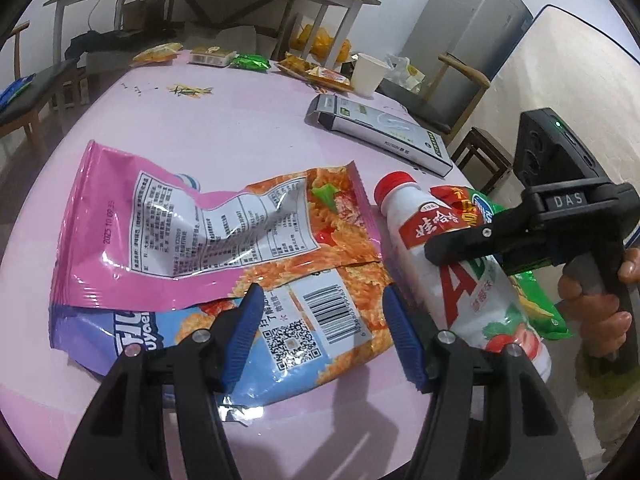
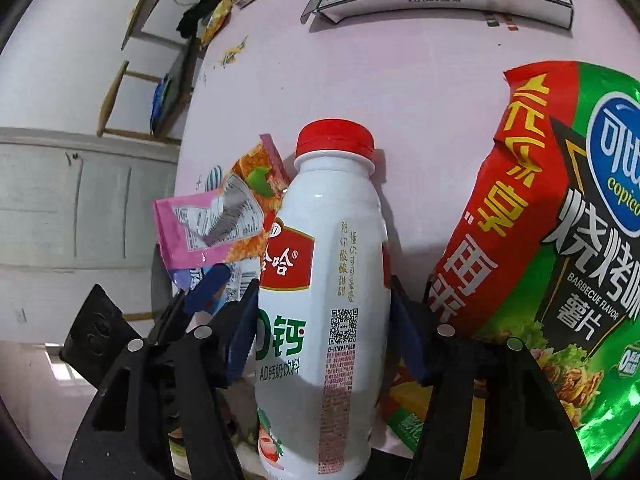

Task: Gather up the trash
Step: 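Lift the AD bottle with the right tool while the left tool grasps the green chips bag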

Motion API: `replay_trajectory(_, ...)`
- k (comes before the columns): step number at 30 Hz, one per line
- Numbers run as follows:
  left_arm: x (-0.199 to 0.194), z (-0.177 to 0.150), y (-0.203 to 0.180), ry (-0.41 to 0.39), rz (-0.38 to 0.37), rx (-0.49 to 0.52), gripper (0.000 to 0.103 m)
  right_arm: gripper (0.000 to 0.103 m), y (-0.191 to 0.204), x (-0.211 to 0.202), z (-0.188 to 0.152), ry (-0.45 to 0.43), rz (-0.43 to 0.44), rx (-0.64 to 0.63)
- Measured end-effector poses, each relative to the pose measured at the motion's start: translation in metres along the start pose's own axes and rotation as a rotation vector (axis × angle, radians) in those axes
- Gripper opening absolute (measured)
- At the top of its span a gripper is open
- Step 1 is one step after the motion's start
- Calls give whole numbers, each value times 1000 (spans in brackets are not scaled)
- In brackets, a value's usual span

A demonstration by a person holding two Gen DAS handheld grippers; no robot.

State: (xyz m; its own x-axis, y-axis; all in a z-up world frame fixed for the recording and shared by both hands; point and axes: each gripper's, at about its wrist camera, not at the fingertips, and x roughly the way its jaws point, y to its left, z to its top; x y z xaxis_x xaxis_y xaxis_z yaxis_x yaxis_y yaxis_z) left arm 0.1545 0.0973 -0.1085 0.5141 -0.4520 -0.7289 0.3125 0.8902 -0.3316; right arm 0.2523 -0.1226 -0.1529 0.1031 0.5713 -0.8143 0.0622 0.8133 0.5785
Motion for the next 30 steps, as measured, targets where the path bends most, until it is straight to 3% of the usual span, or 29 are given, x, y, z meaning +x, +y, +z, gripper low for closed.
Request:
replay_trajectory(10, -5, 2, 12, -15, 29, -43, 60, 57, -1, -35, -9, -72, 158, 34)
replay_trajectory(16, -22, 4, 8, -56, 37, -34, 60, 57, -1, -93, -22, -198, 260, 22)
replay_trajectory(19, -33, 6, -1, -83, 25, -18, 60, 57, -9, -126, -35, -271, 261, 11)
replay_trajectory(23, -41, 11, -20, -105, -31, -2, 60, 57, -34, -166, -60, -372, 202, 19)
replay_trajectory(25, -39, 15, -33, -87, -102, -15, 60, 57, -55, -178, -74, -407, 163, 45)
replay_trajectory(30, -4, 22, -68, 39, -255, -71, 60, 57, -102, -174, -91, -411, 95, 136)
